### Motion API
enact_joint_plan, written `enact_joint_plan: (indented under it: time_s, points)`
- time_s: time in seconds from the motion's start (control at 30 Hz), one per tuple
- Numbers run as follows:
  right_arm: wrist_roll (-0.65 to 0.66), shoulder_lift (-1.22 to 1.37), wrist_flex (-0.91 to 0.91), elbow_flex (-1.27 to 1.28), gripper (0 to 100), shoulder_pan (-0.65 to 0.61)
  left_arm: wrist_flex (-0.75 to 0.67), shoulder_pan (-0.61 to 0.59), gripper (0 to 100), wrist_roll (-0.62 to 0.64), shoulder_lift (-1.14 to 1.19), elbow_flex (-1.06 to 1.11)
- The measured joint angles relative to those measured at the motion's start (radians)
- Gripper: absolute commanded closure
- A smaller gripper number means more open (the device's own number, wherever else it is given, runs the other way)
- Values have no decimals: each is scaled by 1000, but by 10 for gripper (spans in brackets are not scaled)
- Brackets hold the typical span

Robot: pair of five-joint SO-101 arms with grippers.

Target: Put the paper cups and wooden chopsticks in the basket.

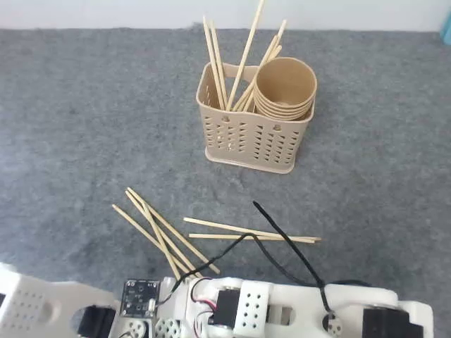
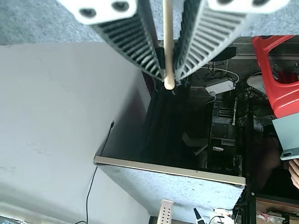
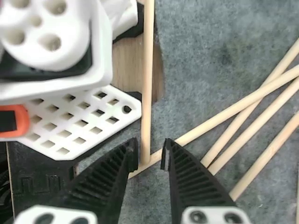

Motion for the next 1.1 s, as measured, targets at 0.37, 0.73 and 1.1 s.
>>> enact_joint_plan:
  time_s: [0.37, 0.73, 1.1]
  points:
    - [17, 71, -18, -29, 928, 17, 0, 3, 988, 8, 0, 0]
    - [23, 71, 34, -32, 991, 34, 0, 3, 988, 9, 0, 0]
    - [117, -140, 279, -41, 990, 187, 169, 84, 988, 11, 0, -51]
